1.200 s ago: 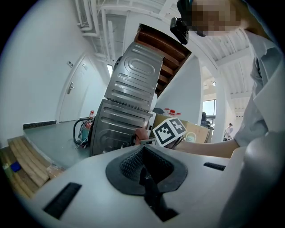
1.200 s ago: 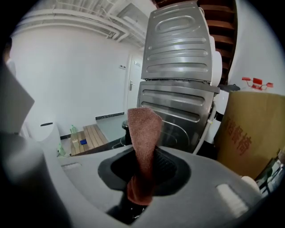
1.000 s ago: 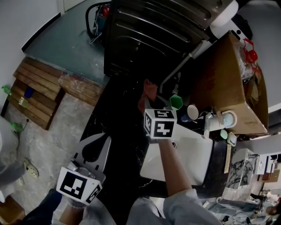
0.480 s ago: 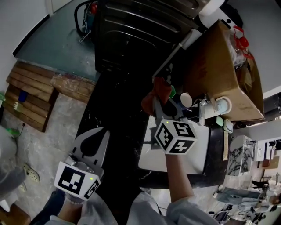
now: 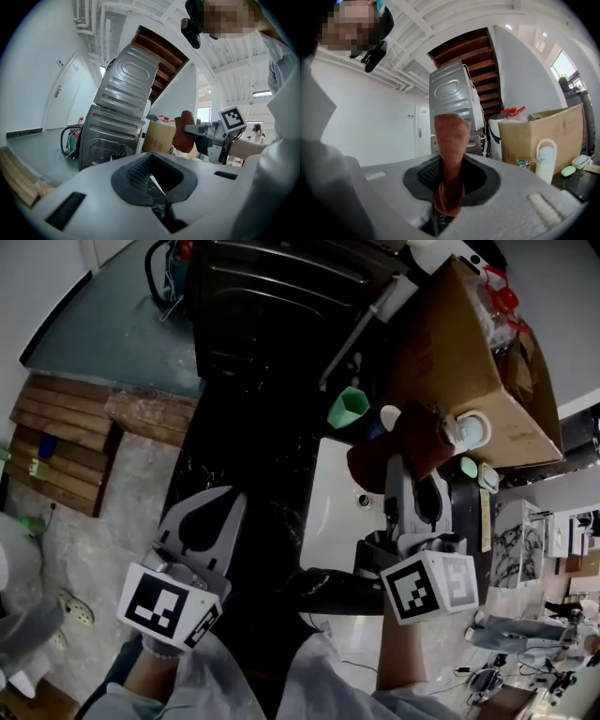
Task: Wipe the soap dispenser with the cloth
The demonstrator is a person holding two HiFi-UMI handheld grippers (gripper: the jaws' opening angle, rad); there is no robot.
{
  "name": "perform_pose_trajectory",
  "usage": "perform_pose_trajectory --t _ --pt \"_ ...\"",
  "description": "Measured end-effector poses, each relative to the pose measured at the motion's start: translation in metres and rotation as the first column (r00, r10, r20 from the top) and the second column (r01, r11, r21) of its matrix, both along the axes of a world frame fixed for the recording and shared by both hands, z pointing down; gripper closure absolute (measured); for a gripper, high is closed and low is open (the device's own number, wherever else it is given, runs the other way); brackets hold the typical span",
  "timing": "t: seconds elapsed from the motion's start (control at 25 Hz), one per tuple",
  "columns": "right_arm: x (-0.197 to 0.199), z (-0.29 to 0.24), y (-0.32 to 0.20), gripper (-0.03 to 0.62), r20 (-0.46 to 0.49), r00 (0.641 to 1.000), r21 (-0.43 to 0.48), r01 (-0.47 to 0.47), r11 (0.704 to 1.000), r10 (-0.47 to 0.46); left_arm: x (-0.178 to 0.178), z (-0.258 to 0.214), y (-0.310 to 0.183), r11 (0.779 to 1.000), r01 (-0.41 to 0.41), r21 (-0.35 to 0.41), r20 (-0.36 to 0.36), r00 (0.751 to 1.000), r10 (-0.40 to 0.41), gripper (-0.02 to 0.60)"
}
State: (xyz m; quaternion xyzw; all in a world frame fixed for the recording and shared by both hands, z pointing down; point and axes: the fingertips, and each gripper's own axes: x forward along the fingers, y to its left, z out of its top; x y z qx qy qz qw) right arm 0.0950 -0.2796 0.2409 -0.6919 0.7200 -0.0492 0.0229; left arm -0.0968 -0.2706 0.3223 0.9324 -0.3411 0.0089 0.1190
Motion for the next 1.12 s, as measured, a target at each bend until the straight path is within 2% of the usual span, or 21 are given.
perform_pose_trajectory --t 0.28,0.68,1.12 --pt "0.019 -0.012 0.043 0.516 -0.011 0.999 0.045 -0.036 0.998 0.037 0.016 -0.015 0.024 1.0 -0.014 0.028 0.013 1.0 0.013 0.578" --pt "0.071 -0.002 0.12 0.516 -0.012 0.996 0.027 -0.088 0.996 0.088 0.055 -0.024 0.075 0.999 -0.003 0.032 0.006 1.0 0.003 0.578" --pt "0.115 0.001 0.209 0.516 -0.019 0.995 0.025 -0.094 0.995 0.094 0.101 -0.036 0.143 0.999 -0.01 0.049 -0.004 1.0 0.01 0.578"
